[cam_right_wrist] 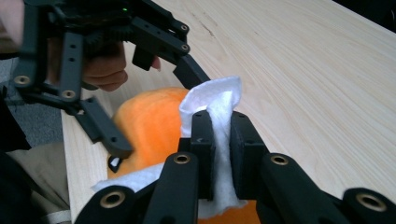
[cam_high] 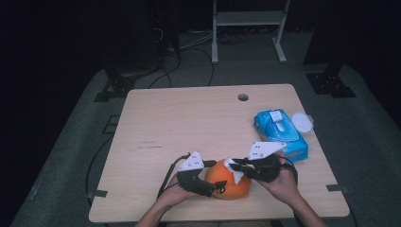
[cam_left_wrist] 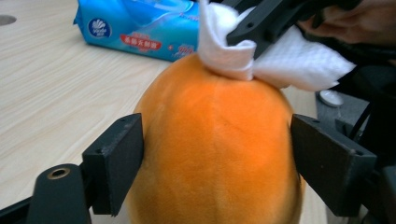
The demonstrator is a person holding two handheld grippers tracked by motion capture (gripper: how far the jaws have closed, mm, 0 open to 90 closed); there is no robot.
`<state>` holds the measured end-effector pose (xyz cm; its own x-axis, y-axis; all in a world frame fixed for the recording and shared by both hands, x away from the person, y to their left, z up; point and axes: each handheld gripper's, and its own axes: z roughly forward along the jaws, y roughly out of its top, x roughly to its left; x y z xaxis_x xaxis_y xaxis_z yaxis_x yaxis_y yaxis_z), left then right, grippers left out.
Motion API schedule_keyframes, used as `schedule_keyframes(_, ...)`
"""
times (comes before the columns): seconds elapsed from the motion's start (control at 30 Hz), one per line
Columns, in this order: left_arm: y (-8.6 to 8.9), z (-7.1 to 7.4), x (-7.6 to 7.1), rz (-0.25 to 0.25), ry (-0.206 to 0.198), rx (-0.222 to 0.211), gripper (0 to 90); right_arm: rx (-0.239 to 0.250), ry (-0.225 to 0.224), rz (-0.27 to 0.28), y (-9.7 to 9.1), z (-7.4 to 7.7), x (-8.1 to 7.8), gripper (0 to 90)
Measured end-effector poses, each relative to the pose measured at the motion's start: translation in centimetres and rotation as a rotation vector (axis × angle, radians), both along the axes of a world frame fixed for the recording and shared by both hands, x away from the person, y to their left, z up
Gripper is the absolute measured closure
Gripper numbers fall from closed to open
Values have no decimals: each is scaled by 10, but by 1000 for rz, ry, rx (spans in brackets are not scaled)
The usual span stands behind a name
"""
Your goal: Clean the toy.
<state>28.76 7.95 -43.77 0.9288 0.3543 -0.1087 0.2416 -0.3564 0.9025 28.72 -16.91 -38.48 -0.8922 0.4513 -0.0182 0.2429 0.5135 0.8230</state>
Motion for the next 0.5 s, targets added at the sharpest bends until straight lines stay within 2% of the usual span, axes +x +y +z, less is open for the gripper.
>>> schedule_keyframes(0.07,-3,2,-3,-3,-28,19,265,7,2,8,2,1,0,806)
schedule_keyframes(0.2,-15,6,-16,-54,-152,88,299,39,16,70,19,3,-6,806)
schedule_keyframes(0.27,-16,6,-19,-66,-178,110,299,23,14,110,32,3,-11,806)
schedule_keyframes(0.33,-12,4,-17,-66,-168,109,306,-13,-10,117,38,3,-14,806)
schedule_keyframes(0.5,-3,1,-10,-67,-126,95,314,18,10,59,12,3,-5,807)
